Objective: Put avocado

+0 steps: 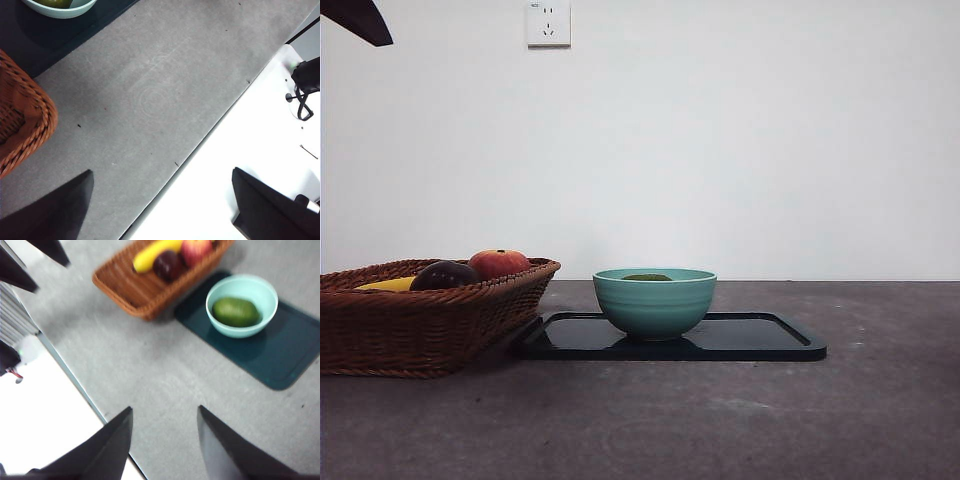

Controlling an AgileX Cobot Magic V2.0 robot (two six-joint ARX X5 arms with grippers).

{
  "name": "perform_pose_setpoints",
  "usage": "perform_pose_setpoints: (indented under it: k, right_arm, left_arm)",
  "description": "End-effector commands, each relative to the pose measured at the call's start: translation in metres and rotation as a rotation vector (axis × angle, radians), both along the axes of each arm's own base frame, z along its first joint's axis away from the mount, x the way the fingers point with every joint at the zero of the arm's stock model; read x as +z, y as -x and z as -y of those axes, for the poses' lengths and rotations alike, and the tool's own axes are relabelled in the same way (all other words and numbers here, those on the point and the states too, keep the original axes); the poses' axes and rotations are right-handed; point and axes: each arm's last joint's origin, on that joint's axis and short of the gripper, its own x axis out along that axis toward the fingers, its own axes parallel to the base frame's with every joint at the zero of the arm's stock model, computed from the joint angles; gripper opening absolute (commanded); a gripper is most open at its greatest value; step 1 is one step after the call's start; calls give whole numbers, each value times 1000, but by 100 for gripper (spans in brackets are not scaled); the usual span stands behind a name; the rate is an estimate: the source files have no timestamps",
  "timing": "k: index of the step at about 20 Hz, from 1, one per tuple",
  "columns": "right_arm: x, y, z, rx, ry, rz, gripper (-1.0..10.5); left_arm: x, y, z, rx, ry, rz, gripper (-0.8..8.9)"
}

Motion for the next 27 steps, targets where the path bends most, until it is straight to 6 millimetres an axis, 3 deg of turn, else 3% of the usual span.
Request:
perform_pose_setpoints:
  k: [1,8,9,11,12,27]
  right_arm:
    - [3,1,0,4,-18,9,208]
    - [3,1,-3,84,-60,-38,208]
    - [2,1,-4,84,-59,-41,179]
    - [2,1,-4,94,-63,-48,4]
    - [2,1,-4,109,-66,-53,8]
    - [2,2,-4,126,-75,-54,8]
  left_arm:
    - [4,-2,3,-15,9,17,433]
    - [4,-2,3,-15,11,21,401]
    - [4,-2,3,-15,11,22,317]
    - [4,-2,3,-15,13,25,59]
    - [4,-3,3,-13,15,27,10]
    - [4,-3,3,-12,17,30,9]
